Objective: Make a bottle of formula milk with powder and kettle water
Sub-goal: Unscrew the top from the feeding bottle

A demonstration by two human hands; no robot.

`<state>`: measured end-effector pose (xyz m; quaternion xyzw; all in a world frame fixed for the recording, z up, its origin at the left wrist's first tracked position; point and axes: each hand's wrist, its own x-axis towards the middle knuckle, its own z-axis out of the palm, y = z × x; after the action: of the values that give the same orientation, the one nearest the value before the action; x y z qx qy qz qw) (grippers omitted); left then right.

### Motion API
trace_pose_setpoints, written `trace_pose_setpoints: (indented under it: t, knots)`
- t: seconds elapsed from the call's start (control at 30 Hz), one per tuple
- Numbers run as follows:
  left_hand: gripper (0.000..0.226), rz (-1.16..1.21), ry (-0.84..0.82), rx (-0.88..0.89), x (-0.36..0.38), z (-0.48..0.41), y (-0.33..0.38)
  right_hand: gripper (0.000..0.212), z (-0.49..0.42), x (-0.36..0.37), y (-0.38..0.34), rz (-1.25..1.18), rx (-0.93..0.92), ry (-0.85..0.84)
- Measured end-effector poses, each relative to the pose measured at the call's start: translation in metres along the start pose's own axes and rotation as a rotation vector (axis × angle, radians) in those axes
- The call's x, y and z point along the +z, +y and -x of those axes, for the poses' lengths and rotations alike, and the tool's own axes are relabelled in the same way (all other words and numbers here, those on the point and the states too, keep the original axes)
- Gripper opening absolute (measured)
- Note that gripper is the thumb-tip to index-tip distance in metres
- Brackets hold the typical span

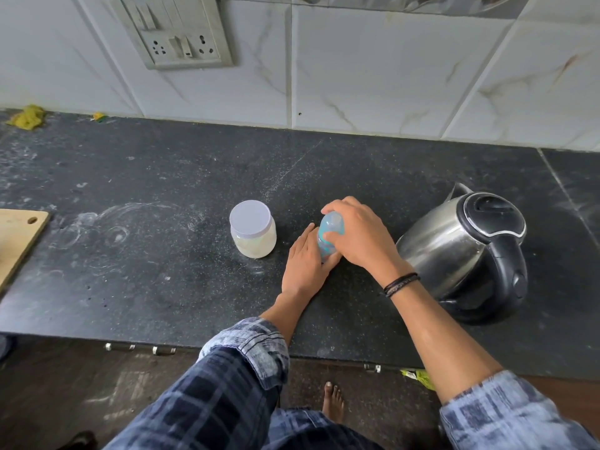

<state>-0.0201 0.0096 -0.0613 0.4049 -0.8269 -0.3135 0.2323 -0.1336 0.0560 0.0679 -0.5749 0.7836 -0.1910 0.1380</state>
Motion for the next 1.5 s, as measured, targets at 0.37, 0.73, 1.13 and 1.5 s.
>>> trace_pose_setpoints:
  t: [0.37,0.73,1.13,1.5]
  knots:
    - [0.071,0.005,-0.001,-0.001,-0.001,-0.001,0.002,0.046,-0.001,0.001,0.001,-0.047,-0.021,-0.035]
    - [0.073,-0.018,0.006,-0.002,0.002,0.0,-0.002,0.054,-0.003,0.0,0.006,-0.079,-0.038,-0.042]
    - [0.073,-0.012,0.041,-0.001,0.004,0.001,-0.003,0.043,-0.003,-0.004,0.008,-0.184,0.033,-0.055]
    - [0.07,-0.029,0.054,-0.024,0.011,-0.002,-0.009,0.043,-0.008,-0.029,0.034,-0.402,0.206,0.103]
